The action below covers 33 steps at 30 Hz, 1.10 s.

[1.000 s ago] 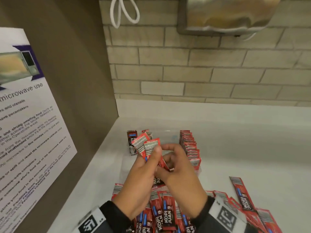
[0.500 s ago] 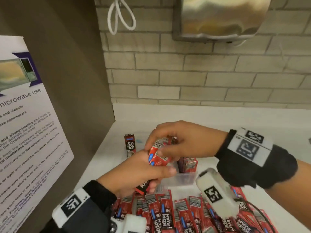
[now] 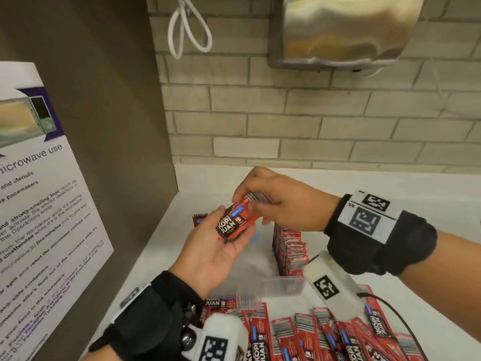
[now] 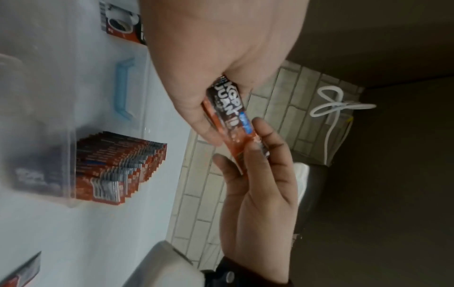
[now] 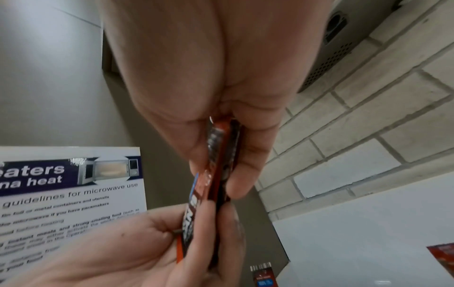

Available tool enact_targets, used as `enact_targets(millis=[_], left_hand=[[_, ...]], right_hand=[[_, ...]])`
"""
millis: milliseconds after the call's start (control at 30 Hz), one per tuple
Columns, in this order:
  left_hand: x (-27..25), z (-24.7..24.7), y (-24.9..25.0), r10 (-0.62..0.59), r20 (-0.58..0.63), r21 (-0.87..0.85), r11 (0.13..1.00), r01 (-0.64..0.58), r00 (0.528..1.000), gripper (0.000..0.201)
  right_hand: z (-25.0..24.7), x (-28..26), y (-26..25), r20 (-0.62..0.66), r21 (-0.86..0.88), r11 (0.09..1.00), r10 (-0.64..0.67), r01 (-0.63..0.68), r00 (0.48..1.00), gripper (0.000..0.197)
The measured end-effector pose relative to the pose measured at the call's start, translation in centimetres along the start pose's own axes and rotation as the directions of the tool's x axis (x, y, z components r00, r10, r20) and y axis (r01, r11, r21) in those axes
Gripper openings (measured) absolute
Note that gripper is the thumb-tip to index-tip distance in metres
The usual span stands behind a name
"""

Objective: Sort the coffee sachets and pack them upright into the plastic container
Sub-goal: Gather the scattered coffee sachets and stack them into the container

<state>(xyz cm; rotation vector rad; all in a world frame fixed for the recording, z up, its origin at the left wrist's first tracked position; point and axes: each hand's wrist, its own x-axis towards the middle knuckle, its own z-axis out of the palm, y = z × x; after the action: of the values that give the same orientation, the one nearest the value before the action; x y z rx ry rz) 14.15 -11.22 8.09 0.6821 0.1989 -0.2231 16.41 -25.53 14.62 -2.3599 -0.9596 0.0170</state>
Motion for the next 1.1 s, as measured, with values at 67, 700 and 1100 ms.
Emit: enact_targets(millis=[67,700,1100], left_hand=[[0.7,0.5,-0.2,0.040,-0.050,-0.015,0.999,-0.041,0.998,0.023],[7.2,-0.9,-2.6,0.156,0.335,0.940,0.014,-0.342,0.929,0.008],[9.0,-2.3,-4.7,0.103,0.298,0.952,0.040,-0.303,0.949,0.023]], right_hand=[[0.1,0.4,0.2,0.023,-0.027,1.000,0.006,-0.005,1.000,0.028],[0.6,3.9,6.0,0.272,-0.346,0.937,0.137,-0.036,0.952,0.026],[-0.5,4.5,5.6,0.395,-0.492,0.869,0.167,0.055,0.903,0.021]])
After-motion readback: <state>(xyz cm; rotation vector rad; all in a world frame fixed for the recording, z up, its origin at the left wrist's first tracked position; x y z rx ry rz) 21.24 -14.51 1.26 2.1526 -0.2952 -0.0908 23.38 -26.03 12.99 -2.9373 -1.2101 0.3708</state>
